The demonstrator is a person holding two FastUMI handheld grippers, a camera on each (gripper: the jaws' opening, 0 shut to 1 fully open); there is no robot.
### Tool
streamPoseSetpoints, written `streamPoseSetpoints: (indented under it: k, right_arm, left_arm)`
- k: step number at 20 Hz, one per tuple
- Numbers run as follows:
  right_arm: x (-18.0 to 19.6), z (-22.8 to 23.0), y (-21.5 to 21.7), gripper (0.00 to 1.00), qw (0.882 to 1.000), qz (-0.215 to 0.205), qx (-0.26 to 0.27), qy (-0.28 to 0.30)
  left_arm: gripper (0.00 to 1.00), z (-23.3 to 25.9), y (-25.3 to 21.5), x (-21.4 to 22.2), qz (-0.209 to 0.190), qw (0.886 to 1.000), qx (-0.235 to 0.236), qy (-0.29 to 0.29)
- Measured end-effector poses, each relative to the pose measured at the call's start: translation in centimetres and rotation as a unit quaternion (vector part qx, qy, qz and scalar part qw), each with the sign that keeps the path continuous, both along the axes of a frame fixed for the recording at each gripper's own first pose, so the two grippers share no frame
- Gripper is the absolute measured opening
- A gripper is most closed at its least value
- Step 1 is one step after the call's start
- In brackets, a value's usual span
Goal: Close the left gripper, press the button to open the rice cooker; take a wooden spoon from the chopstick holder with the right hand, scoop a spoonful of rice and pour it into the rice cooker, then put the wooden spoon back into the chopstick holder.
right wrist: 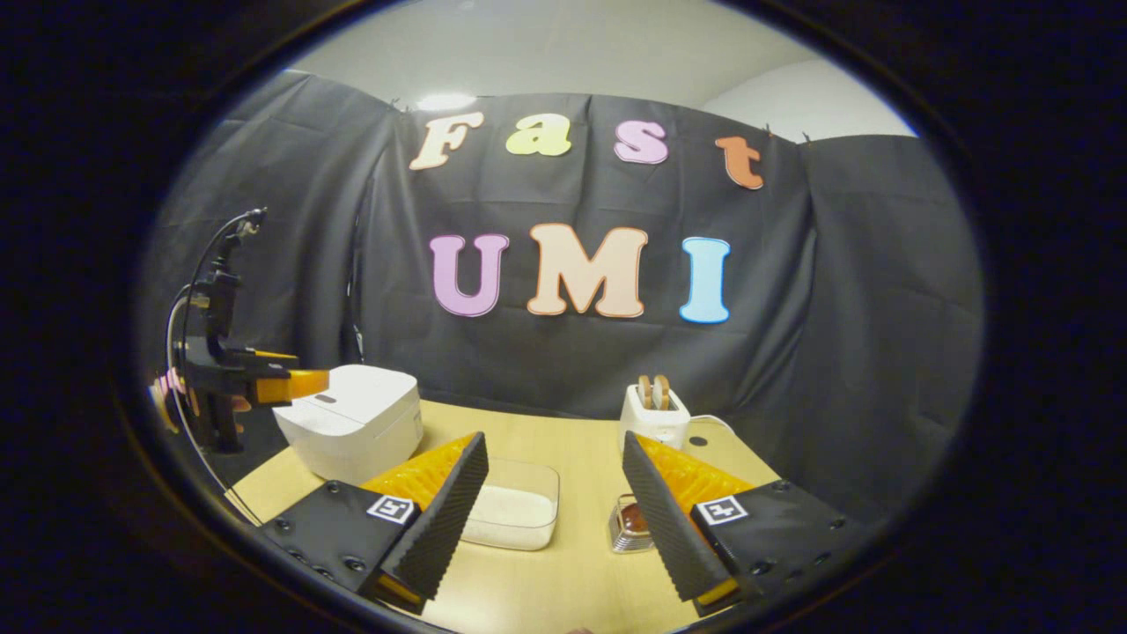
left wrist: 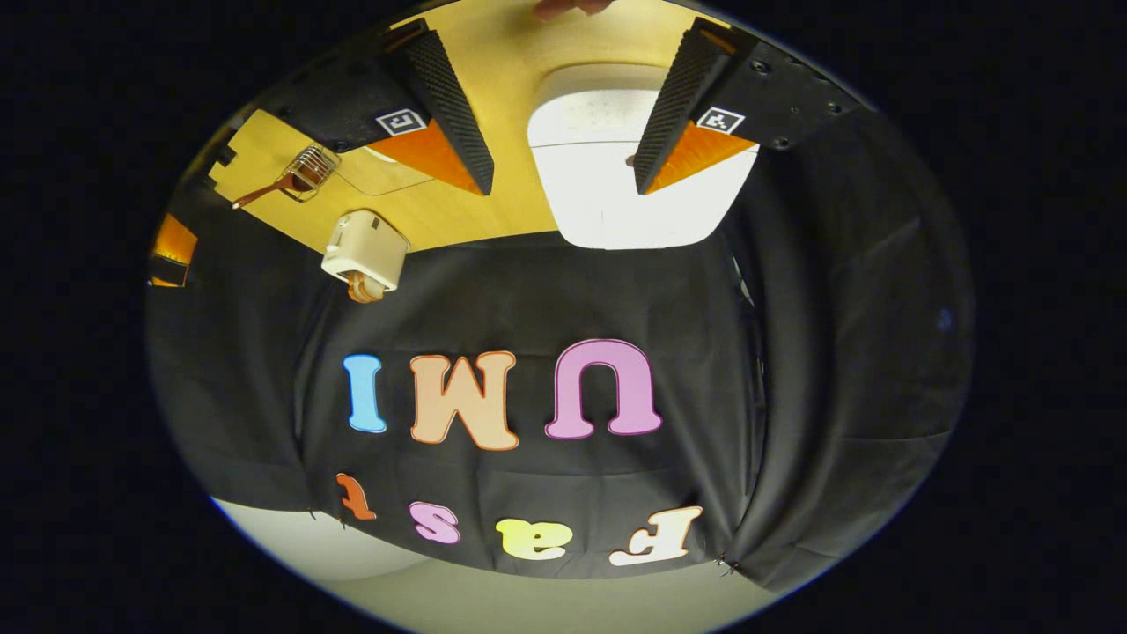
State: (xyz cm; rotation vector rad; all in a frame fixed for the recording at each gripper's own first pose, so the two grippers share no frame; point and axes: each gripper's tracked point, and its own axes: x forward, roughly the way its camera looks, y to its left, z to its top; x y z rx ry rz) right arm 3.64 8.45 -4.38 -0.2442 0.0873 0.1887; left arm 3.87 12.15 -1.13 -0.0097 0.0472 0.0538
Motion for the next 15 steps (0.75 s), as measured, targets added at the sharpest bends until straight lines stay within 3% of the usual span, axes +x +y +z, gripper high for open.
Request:
streamPoseSetpoints:
  k: [3, 7, 15]
  right_arm:
    - [-1.3, -0.3, -0.6, 1.0, 1.0, -0.006, 0.025, 0.01]
    - [-2.0, -0.2, -2.0, 1.0, 1.0, -0.018, 0.019, 0.006]
    - [-2.4, 1.8, -5.0, 1.0, 0.996, -0.065, 0.058, -0.016]
  left_arm:
    - [0.95, -1.0, -3.2, -0.8, -0.018, 1.0, -0.012, 0.012]
    - [0.95, -1.5, -6.5, -0.6, -0.045, 0.998, -0.024, 0.021]
    - [0.94, -0.8, -8.6, 0.5, -0.073, 0.997, -0.031, 0.016]
